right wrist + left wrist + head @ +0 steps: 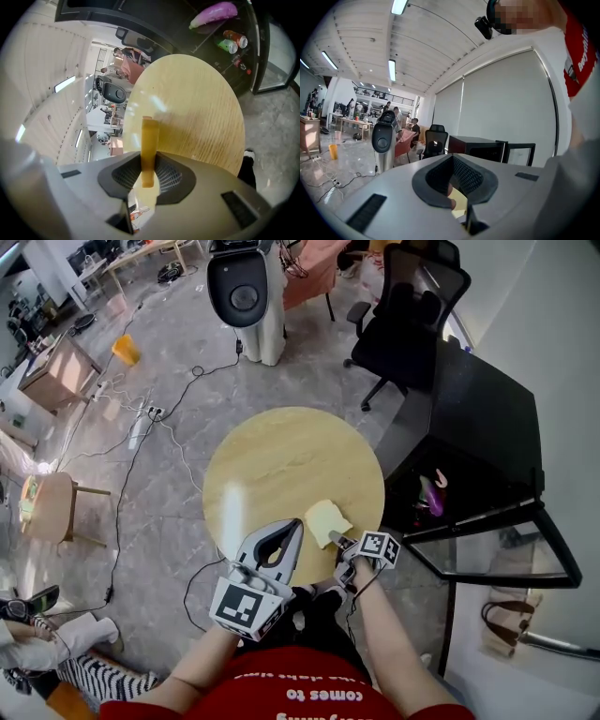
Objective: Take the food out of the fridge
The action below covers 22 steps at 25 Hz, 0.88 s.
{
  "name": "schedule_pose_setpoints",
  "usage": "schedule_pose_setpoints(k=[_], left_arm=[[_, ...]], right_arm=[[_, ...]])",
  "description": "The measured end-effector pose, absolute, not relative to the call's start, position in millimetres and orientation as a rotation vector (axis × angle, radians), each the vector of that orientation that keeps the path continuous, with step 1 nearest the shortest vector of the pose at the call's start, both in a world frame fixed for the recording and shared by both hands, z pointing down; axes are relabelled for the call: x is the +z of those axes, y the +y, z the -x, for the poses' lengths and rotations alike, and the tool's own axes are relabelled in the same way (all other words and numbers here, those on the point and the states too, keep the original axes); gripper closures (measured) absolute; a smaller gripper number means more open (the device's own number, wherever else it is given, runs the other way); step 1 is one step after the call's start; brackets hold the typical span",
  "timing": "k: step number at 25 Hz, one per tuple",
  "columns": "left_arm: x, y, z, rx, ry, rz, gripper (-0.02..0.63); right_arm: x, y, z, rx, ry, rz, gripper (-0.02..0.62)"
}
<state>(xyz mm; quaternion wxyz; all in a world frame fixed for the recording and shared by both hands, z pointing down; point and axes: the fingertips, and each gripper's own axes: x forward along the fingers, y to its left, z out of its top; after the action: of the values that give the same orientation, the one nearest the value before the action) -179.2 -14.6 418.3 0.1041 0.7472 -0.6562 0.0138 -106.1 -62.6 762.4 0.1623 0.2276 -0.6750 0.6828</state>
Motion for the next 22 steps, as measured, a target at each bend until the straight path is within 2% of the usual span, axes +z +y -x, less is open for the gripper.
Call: schedule_pose_setpoints(k=[9, 13, 18, 22], left_arm=[[425, -16, 176, 0.046, -1.919, -2.196, 0.599], [427, -18, 175, 0.054, -1.915, -2.192, 0.6], [430, -20, 175, 0.057, -1.913, -2.195, 0.6], [439, -23, 173, 0.102, -1.905, -2.227, 0.6]], right_arm=[[780, -62, 97, 1.8, -1.868, -0.684, 0.502], [792, -66, 79, 1.544, -1.807, -0.838, 0.467], [790, -79, 42, 1.251, -1.694, -1.117, 0.462], [775, -77, 40, 1.295, -1.758, -1.152, 0.463]])
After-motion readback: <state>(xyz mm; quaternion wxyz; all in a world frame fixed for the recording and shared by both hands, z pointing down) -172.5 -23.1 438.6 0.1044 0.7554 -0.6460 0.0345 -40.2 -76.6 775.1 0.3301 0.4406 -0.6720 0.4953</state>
